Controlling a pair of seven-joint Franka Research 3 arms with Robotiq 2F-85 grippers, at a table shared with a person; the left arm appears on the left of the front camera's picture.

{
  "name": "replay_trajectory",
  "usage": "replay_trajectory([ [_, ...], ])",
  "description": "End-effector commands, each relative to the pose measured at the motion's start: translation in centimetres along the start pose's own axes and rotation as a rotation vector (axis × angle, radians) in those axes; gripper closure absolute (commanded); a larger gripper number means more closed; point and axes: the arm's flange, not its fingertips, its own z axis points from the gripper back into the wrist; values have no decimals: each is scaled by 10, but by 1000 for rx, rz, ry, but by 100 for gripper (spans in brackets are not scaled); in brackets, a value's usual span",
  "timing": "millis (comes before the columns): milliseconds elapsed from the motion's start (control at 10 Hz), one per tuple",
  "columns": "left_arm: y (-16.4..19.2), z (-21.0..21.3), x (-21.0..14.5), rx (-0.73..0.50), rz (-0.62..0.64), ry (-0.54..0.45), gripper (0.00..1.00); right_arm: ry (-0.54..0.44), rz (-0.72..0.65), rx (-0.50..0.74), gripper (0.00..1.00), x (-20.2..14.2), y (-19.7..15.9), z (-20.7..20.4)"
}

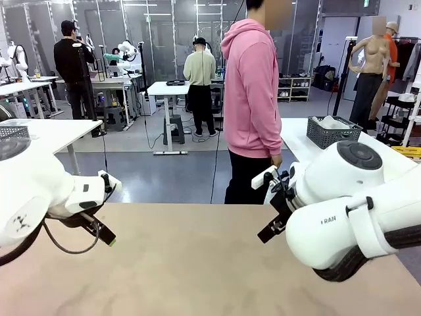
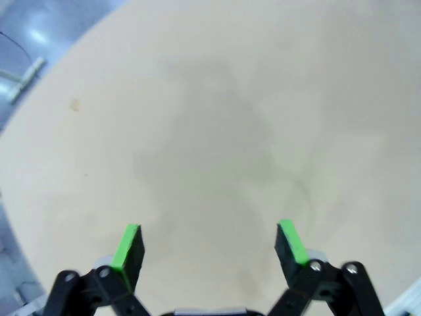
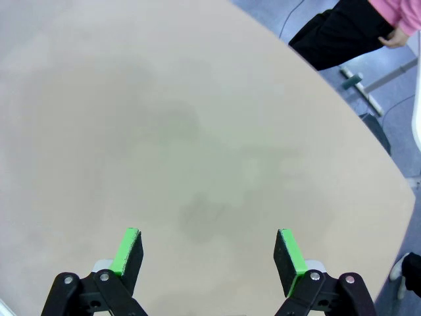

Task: Fold the towels and place them in the basket.
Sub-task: When a person lays out a Towel with hook on the table, fold it in half twice.

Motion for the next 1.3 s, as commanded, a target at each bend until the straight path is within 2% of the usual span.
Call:
replay_trajectory([
  [0,10,82,23,-40,-20,3,0,0,-25,32,0,34,-23,80],
  [200,18,168,30,-61,-7,-45,0,-12,-19,47,0,53,-45,154],
  [300,21,208,29,-64,-2,-101,0,-25,-20,24,0,54,-56,189],
  [600,23,325,14,14,6,-251,0,-72,13,-28,0,31,-67,293],
  [700,22,352,7,53,17,-269,0,-97,-2,-28,0,21,-67,317],
  [900,21,392,-8,58,46,-313,0,-123,-18,-46,0,-4,-69,357],
  [1200,25,428,-35,98,100,-371,0,-214,-76,-26,0,-34,-87,394],
])
